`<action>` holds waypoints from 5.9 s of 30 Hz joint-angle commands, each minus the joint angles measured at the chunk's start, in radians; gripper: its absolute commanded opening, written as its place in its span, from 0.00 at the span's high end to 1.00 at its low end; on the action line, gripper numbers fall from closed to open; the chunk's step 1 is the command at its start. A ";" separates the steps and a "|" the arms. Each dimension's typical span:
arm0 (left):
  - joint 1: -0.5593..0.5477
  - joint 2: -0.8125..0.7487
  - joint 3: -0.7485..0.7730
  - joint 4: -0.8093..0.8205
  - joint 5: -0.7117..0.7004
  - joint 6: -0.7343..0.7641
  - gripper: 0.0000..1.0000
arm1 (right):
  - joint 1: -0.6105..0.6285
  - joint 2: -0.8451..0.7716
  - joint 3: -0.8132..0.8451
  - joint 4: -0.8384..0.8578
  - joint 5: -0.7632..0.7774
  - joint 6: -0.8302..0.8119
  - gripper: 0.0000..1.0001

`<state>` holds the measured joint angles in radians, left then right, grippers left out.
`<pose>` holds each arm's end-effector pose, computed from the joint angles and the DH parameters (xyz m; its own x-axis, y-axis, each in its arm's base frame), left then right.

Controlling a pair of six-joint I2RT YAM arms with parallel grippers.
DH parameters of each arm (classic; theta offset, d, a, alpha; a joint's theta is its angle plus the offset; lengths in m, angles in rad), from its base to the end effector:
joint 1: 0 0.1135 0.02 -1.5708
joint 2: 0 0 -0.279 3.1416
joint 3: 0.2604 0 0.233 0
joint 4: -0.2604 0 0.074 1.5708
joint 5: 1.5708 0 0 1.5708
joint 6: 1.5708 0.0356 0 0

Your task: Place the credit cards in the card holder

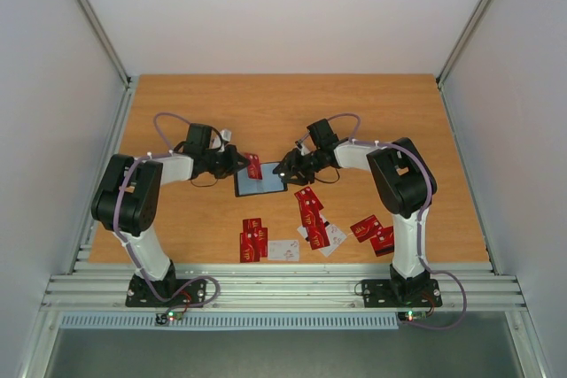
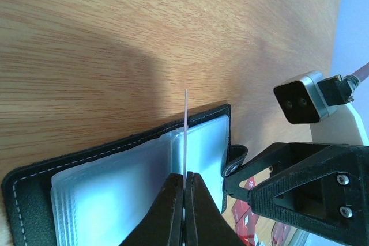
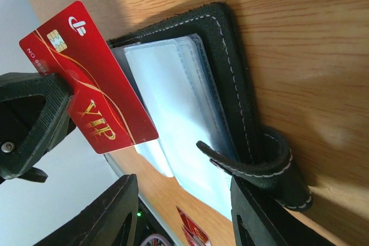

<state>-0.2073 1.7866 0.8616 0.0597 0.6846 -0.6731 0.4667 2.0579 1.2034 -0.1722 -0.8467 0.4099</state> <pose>0.3173 -0.0897 0.1650 -0.9321 -0.2975 -0.2069 -0.0260 0.6244 -0.7806 0.3400 0.2012 0.1461 -0.9576 -0.1868 -0.2193 -0.2865 0.5360 0.7941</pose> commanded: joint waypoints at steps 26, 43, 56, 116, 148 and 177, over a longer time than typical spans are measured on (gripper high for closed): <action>-0.029 0.035 -0.065 0.104 0.057 -0.041 1.00 | 0.001 0.034 -0.023 0.038 -0.006 0.019 0.55; -0.032 0.051 -0.082 0.110 0.096 -0.097 1.00 | 0.001 0.021 -0.038 0.063 -0.008 0.035 0.55; -0.060 0.112 -0.064 0.183 0.117 -0.133 1.00 | 0.001 -0.003 -0.051 0.071 -0.012 0.045 0.55; -0.107 0.199 0.087 -0.041 0.146 -0.035 0.92 | 0.001 -0.031 -0.033 0.080 0.019 0.063 0.54; -0.149 0.141 0.352 -0.707 -0.101 0.285 0.43 | 0.001 -0.059 0.004 0.033 0.057 0.012 0.54; -0.164 0.137 0.437 -0.836 -0.197 0.296 0.23 | 0.031 -0.013 -0.013 0.091 -0.007 0.036 0.54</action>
<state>-0.3645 1.9209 1.2671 -0.7418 0.5137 -0.3595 0.4808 2.0186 1.1862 -0.1101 -0.8295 0.4442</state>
